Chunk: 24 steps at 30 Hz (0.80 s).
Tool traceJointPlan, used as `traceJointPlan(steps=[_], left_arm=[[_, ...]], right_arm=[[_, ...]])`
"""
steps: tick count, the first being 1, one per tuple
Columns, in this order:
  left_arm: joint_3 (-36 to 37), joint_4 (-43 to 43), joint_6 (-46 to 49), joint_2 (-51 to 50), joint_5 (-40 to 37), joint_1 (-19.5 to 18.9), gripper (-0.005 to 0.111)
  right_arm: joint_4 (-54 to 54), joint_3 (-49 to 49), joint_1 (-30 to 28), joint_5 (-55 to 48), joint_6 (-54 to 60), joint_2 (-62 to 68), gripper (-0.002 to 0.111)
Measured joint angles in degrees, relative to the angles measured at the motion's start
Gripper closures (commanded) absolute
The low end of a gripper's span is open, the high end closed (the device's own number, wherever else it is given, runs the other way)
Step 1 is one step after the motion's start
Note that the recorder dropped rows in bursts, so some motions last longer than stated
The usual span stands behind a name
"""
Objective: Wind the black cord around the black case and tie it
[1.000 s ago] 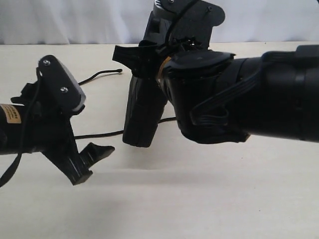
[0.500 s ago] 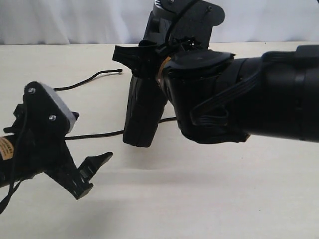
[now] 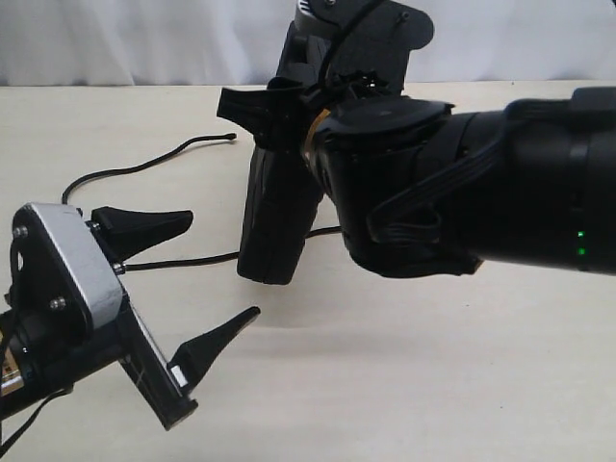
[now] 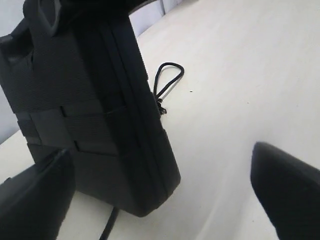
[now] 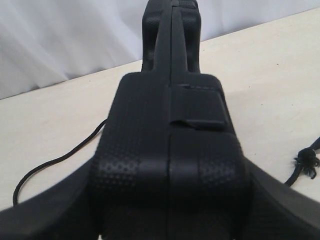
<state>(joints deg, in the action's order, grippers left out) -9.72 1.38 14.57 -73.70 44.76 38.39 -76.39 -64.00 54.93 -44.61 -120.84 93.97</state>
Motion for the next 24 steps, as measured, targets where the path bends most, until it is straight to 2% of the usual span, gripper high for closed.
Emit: traceJointPlan(steps=[7,14,18,20,24], left_arm=[[0.0,0.2,-0.4,-10.3,10.9,0.2,0.018],[-0.1,2.4,-0.8,-12.5,12.9,0.2,0.018],[-3.2,-0.4,-1.3,-12.6,6.9,0.2,0.018],[-6.3,-2.8,-1.3,-12.8,1.5,0.2,0.018],[-11.7,-4.3,-1.0,-12.8,-3.7,0.2,0.018]], right_arm=[[0.0,0.0,0.0,0.0,0.0,0.0,0.104],[0.0,0.0,-0.1,0.4,0.0,0.0,0.104],[0.8,0.0,-0.1,0.7,0.0,0.0,0.104],[1.7,0.0,-0.1,0.8,0.0,0.0,0.104],[3.6,0.0,-0.1,2.0,0.0,0.0,0.104]])
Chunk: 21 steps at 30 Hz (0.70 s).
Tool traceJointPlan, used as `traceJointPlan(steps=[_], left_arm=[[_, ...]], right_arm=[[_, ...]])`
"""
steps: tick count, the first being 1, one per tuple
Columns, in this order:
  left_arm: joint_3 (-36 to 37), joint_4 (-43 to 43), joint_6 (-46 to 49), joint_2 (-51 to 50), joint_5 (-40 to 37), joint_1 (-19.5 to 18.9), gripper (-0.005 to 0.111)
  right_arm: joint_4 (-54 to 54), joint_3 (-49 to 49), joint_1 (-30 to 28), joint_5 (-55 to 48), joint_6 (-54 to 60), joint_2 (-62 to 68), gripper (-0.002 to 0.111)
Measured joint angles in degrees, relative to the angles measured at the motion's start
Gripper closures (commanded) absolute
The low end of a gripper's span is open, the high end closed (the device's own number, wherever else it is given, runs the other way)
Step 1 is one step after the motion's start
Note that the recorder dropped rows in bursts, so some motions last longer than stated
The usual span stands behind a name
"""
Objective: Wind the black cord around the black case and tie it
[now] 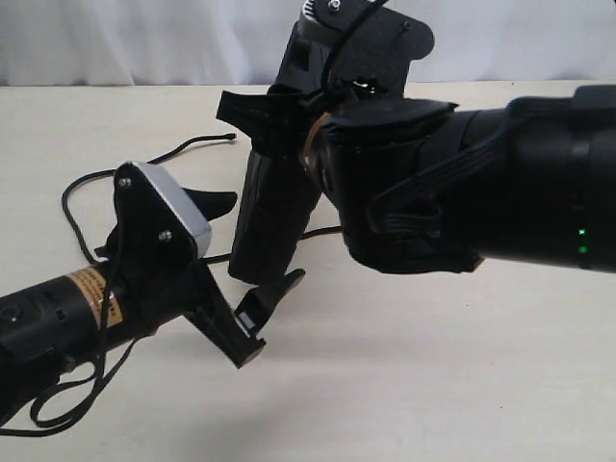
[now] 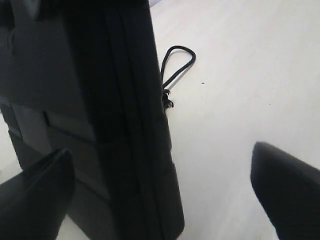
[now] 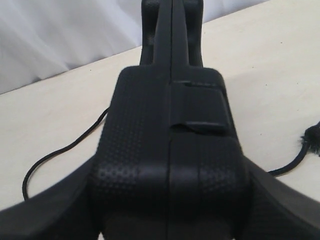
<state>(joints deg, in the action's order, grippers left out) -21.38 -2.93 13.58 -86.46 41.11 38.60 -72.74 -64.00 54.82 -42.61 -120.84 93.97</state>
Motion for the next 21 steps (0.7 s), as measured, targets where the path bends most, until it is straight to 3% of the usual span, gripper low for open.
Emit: traceJointPlan(steps=[6,16,21], left_arm=[[-3.3,-1.3,2.6,-5.6,-0.6,0.0,0.018],[-3.6,-8.9,3.2,-22.3,22.0,0.0,0.018],[-3.6,-9.3,3.3,-23.8,26.5,0.0,0.018]], right_arm=[[1.9,0.0,-0.1,2.1,0.4,0.0,0.104],[6.5,-1.4,-0.2,1.1,0.3,0.1,0.104],[7.5,-1.8,-0.2,1.2,0.3,0.1,0.104]])
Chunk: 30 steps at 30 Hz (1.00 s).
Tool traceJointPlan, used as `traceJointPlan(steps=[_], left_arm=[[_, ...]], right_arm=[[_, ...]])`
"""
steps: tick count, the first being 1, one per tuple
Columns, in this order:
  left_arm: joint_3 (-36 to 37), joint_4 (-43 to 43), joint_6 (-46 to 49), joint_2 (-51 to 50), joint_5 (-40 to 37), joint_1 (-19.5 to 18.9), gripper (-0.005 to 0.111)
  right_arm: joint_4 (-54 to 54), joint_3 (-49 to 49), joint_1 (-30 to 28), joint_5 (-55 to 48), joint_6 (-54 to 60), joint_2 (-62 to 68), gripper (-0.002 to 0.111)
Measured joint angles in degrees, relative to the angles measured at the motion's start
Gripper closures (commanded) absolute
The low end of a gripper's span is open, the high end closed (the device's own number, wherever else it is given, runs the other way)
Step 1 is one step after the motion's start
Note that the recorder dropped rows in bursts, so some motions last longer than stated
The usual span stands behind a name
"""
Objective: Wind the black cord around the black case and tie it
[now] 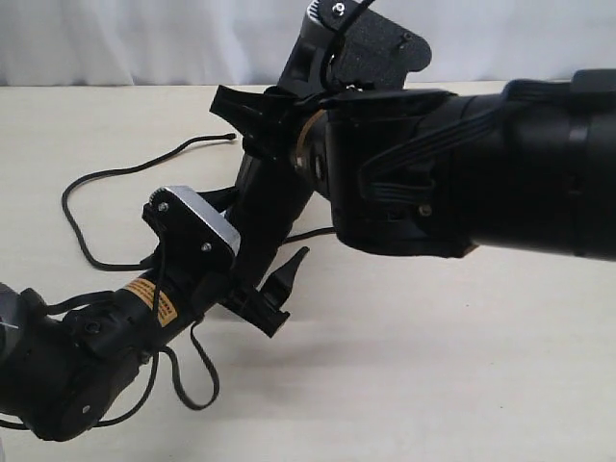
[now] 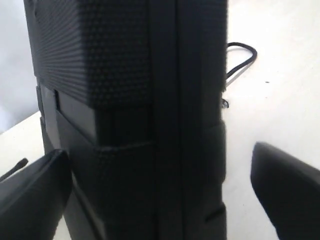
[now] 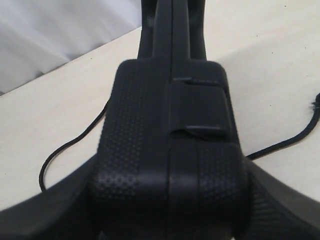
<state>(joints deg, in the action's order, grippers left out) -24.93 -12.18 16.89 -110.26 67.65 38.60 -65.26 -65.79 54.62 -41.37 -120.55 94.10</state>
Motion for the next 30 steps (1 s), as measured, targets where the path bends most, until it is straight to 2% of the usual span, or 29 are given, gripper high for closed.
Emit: traceJointPlan(steps=[3,5,7,10,12,14,16,19,21,25,30], left_arm=[[-0.9,0.5,0.0,0.0,-0.9,0.0,0.018],[-2.2,0.7,0.0,0.0,-3.5,0.0,0.025],[-3.6,0.8,0.0,0.0,-6.0,-0.1,0.038],[-4.3,1.2,-0.1,0.0,-6.7,-0.5,0.065],[-4.3,1.3,-0.1,0.0,-6.8,-0.5,0.085],[-4.3,1.3,-0.1,0.0,-6.9,-0.5,0.098],[-4.3,1.3,-0.1,0.0,-7.0,-0.5,0.106],[-4.3,1.3,-0.1,0.0,-7.1,-0.5,0.107],[-4.3,1.4,-0.1,0.0,-7.3,-0.5,0.107],[-4.4,1.6,-0.1,0.0,-9.8,-0.5,0.107],[-4.4,3.6,-0.1,-0.2,-13.8,-0.5,0.107]], right_arm=[[0.8,0.0,0.0,0.0,0.0,0.0,0.104],[1.7,0.0,0.0,-0.6,0.0,0.0,0.104],[2.3,0.0,-0.1,-1.3,0.2,0.0,0.104],[2.7,0.0,-0.1,-2.3,0.5,0.0,0.101],[2.9,0.0,-0.1,-2.4,0.7,0.0,0.094],[2.9,0.0,-0.1,-2.5,0.8,0.0,0.085],[3.0,0.0,-0.1,-2.5,1.0,0.0,0.075],[3.1,0.0,-0.1,-2.5,1.0,0.0,0.055],[3.2,0.0,-0.1,-2.5,1.2,0.0,0.046],[4.1,-0.1,-0.1,-1.7,2.4,0.0,0.038],[4.1,-0.2,-0.1,-2.0,6.8,-1.4,0.036]])
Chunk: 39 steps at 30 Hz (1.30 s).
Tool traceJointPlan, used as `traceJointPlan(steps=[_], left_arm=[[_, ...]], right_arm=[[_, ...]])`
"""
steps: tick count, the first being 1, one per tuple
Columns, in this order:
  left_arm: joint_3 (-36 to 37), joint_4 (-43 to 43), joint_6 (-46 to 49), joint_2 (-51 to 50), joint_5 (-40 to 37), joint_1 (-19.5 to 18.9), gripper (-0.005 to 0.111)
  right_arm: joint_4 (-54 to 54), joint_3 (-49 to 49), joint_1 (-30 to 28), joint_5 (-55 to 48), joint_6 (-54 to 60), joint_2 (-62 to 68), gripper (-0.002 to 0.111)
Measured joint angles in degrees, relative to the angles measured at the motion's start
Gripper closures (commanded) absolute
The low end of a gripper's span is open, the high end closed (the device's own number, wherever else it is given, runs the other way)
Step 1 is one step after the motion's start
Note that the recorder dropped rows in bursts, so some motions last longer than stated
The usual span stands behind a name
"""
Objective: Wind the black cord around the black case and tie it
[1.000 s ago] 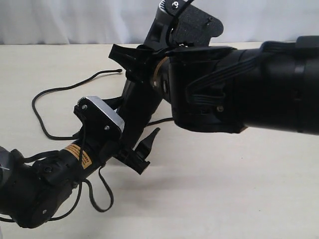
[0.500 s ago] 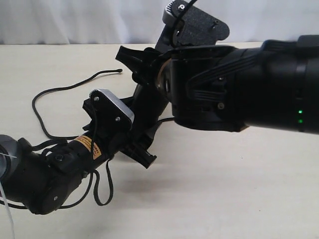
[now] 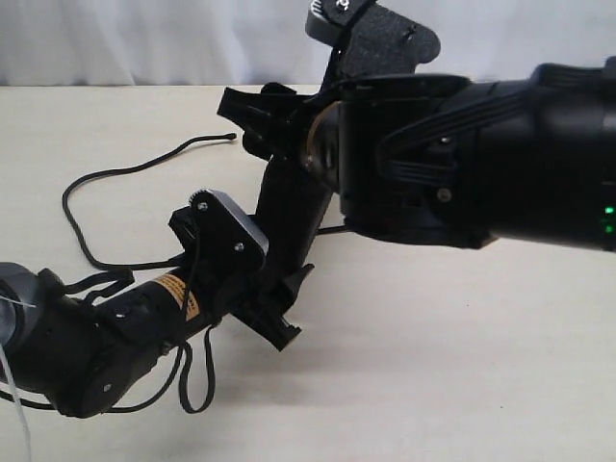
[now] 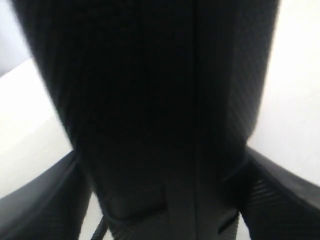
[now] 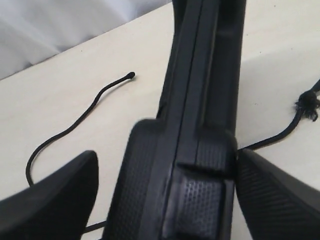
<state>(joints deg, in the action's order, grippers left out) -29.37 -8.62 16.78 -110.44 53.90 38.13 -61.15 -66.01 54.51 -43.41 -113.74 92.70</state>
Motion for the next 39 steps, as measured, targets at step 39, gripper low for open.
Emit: traceJointPlan(steps=[39], left_arm=[[0.0,-10.3,-3.0,5.0,-11.5,0.5,0.107]], right_arm=[[34.4,6.5,-37.6,27.1,38.6,15.7,0.052]])
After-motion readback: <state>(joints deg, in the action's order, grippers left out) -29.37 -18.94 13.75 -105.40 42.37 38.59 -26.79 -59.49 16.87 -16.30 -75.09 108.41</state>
